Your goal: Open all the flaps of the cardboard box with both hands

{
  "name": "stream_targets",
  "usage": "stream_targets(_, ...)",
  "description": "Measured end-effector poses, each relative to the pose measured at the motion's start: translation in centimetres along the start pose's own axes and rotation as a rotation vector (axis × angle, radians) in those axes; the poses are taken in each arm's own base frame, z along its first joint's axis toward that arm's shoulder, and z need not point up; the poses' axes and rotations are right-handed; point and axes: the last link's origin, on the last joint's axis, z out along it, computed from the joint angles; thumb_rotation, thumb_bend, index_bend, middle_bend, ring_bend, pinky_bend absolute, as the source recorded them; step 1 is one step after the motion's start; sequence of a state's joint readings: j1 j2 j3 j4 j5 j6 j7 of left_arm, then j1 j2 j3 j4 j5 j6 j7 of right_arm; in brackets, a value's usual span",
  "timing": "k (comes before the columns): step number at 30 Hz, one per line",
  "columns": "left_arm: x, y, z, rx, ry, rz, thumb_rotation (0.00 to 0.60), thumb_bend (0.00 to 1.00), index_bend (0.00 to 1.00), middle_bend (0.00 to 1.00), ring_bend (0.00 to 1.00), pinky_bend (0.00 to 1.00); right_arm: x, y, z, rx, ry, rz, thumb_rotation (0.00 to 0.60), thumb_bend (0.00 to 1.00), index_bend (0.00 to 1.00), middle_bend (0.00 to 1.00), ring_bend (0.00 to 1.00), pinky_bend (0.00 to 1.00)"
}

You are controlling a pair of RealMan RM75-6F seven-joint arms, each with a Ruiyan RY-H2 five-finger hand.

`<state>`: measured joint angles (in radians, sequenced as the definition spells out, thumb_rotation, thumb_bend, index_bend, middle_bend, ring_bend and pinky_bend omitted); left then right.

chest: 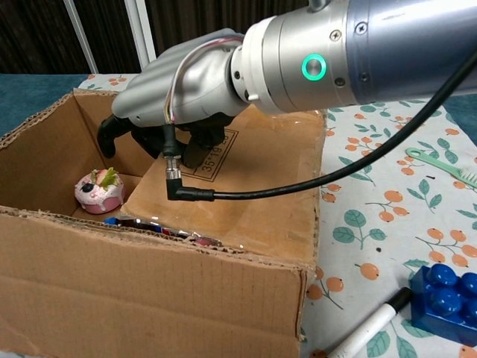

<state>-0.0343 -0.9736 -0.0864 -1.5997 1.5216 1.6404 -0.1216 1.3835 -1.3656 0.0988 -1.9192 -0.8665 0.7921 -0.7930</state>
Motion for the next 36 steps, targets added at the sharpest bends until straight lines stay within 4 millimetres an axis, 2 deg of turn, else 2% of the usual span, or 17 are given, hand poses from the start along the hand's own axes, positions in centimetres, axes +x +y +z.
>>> stream_targets(8,-0.1,0.1,-0.1,-0.002,-0.004,0.000,0.600,0.55,0.14,0.14,0.00,0.00,-0.2,-0.1,-0.1,0.003,0.001,-0.031,0.600,1.00,0.23,0.53,0.50,0.23)
stream_targets(16,-0.1,0.2,-0.1,-0.006,-0.005,-0.002,0.600,0.55,0.14,0.14,0.00,0.00,0.5,-0.1,-0.5,-0.001,0.029,-0.064,0.600,1.00,0.23,0.54,0.51,0.23)
stream_targets(25,-0.1,0.1,-0.1,-0.001,-0.010,0.001,0.600,0.55,0.14,0.14,0.00,0.00,2.1,0.2,-1.1,-0.007,0.038,-0.131,0.600,1.00,0.23,0.54,0.51,0.23)
stream_targets(36,-0.1,0.2,-0.2,0.001,-0.010,0.007,0.600,0.55,0.14,0.14,0.00,0.00,5.0,1.4,-2.7,-0.070,0.040,-0.174,0.600,1.00,0.23,0.54,0.51,0.23)
